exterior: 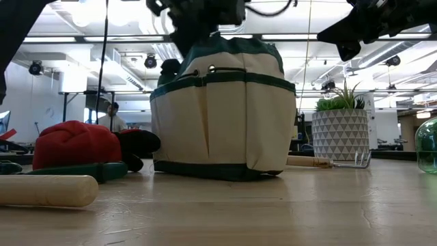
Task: Pick & Place Garden tools in Gardening bag
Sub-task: Prepare the light brown gardening bag on the table
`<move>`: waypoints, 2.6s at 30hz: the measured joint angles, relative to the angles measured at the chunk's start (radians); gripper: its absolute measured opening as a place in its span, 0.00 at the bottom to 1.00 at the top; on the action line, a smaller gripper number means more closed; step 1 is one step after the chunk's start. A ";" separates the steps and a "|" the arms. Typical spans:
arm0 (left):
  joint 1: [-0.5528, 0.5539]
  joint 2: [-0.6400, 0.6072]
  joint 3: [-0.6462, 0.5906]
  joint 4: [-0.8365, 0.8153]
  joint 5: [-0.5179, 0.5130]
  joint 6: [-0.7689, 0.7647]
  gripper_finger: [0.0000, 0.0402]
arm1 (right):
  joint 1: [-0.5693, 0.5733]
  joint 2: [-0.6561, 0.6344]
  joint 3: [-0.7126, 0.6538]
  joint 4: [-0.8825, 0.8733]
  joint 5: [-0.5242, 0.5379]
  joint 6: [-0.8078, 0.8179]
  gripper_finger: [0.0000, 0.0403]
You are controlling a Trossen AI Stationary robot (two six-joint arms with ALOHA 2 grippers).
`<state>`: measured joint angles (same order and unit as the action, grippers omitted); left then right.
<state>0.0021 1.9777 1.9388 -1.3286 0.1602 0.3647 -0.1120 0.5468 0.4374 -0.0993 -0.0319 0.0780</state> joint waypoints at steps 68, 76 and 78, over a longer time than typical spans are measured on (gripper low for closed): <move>-0.070 0.002 -0.058 0.065 -0.103 0.054 0.04 | 0.000 0.000 0.000 0.000 0.000 0.000 0.02; -0.070 0.002 -0.013 0.065 -0.115 0.049 0.02 | 0.000 0.000 0.000 0.000 0.000 0.000 0.02; -0.071 0.002 -0.006 0.065 -0.118 0.045 0.02 | 0.000 0.000 0.000 0.000 0.000 0.000 0.02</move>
<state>-0.0685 1.9797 1.9329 -1.2636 0.0417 0.4095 -0.1119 0.5468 0.4374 -0.0990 -0.0319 0.0780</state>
